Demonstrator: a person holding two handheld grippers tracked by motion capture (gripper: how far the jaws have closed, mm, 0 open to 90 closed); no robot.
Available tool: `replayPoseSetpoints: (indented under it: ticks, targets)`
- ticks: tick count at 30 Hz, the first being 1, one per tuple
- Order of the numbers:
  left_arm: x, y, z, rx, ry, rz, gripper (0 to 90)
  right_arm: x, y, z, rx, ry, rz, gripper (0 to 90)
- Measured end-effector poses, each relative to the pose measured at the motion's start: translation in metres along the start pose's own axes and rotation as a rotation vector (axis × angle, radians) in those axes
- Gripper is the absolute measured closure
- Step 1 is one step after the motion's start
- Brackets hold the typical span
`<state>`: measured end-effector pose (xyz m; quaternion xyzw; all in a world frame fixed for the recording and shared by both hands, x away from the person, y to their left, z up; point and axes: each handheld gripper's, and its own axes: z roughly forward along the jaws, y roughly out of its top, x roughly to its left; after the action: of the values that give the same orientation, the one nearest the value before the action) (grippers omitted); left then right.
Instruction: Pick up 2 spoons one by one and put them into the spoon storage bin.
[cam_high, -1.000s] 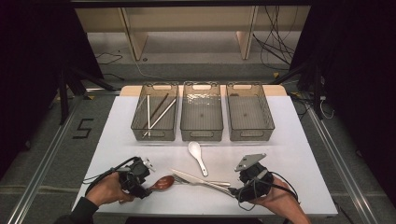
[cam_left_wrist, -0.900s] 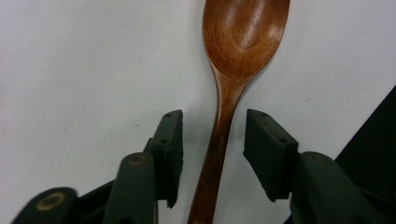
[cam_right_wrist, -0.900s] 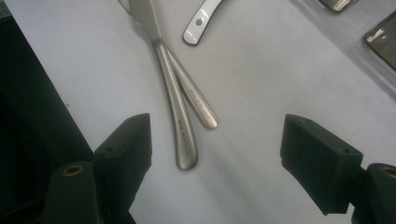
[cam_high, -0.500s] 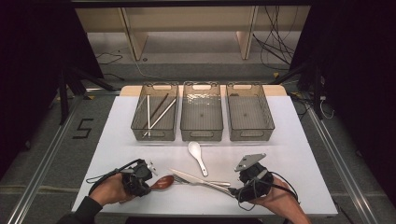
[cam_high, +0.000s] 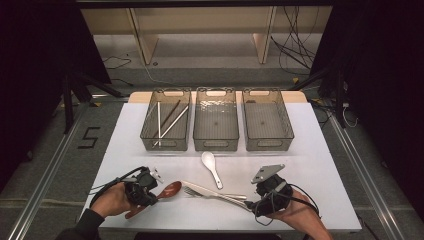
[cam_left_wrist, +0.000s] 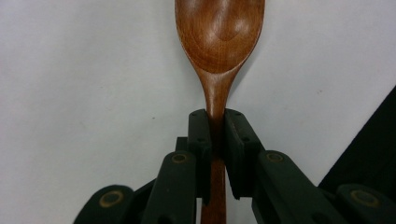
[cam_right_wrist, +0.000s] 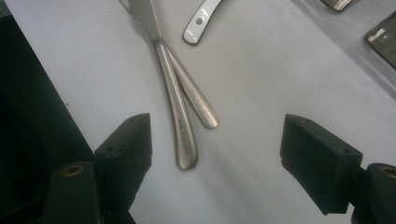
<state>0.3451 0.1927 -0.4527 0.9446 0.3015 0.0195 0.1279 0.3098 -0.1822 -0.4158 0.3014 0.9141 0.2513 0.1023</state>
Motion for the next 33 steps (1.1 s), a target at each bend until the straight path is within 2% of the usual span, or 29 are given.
replayPoseSetpoints:
  ticks: [5,8,15,26,33]
  targets:
    - [0.008,-0.003,-0.006,-0.036,0.007,-0.036,81.0,0.0,0.0,0.0,0.0,0.0,0.003,25.8]
    - [0.013,-0.004,-0.011,-0.093,0.006,-0.082,81.0,0.0,0.0,0.0,-0.003,-0.001,0.004,25.5]
    - [0.02,-0.005,-0.022,-0.217,0.005,-0.145,81.0,-0.001,-0.001,0.0,-0.025,0.0,0.018,25.1]
    - [0.025,0.007,-0.031,-0.352,-0.001,-0.196,81.0,-0.003,-0.002,-0.003,-0.078,-0.014,0.055,24.8]
    - [0.028,0.021,-0.039,-0.409,-0.003,-0.199,80.9,-0.005,-0.003,-0.005,-0.112,-0.022,0.078,24.7]
